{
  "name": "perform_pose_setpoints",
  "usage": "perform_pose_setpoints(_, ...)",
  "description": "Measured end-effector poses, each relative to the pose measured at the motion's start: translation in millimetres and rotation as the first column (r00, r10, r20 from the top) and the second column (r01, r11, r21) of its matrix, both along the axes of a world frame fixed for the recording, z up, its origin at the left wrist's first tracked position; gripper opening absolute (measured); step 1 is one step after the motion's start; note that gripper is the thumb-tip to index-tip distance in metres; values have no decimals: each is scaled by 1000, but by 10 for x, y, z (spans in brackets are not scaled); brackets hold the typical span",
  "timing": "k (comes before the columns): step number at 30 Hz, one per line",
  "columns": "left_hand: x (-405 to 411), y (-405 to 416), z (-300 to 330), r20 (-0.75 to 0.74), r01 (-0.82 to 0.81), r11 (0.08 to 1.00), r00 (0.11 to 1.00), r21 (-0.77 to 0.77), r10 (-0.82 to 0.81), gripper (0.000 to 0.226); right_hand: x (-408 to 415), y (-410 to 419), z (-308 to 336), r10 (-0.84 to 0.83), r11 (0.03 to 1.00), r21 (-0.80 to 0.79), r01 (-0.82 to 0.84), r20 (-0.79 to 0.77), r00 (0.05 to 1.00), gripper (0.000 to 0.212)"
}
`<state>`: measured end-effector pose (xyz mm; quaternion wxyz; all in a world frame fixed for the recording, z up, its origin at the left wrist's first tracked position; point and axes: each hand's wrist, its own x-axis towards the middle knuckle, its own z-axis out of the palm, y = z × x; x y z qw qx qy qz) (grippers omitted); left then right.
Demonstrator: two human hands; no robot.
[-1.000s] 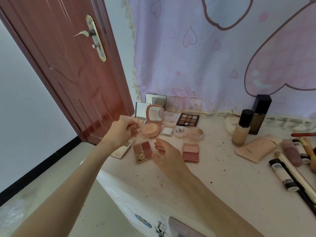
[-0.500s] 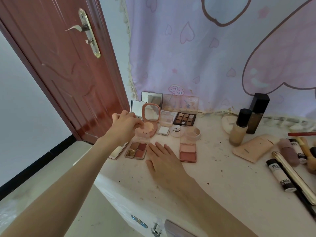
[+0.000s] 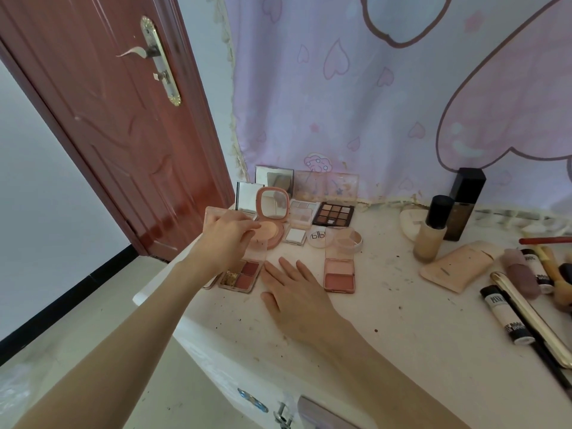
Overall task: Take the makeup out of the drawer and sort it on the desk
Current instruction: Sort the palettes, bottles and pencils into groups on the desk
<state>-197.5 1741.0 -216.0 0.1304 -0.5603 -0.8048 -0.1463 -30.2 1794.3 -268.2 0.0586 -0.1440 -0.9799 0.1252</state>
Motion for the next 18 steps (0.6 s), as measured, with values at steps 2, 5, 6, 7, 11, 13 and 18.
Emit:
perform_pose_setpoints(2, 8, -30, -18, -41, 27, 994, 999, -103, -31, 34, 14, -3, 28, 9, 999, -36, -10, -31, 999, 49)
perform_pose_setpoints(5, 121, -70, -26, -7, 42, 994, 999, -104, -43, 39, 53, 12, 157, -76, 976, -217, 27, -223, 972, 40)
perform_pose_setpoints(6, 200, -95, -36, 44, 53, 997, 998, -58, -50, 39, 85, 32, 218, -146, 961, -267, 65, -296, 944, 37)
perform_pose_setpoints(7, 284, -121, -58, 105, 63, 998, 993, -8, -62, 39, 124, 62, 276, -218, 950, -292, 112, -360, 907, 34)
perform_pose_setpoints(11, 727, -193, -247, 295, 23, 989, 953, 145, -65, 43, 432, 257, 310, -426, 897, -320, 305, -441, 790, 27)
perform_pose_setpoints(13, 1028, -172, -348, 402, -6, 988, 914, 156, -58, 50, 648, 366, 280, -516, 838, -389, 383, -333, 789, 30)
perform_pose_setpoints(18, 1486, 87, -486, 436, -138, 982, 898, 129, 69, 93, 831, 526, 216, -614, 621, -695, 362, -143, 777, 37)
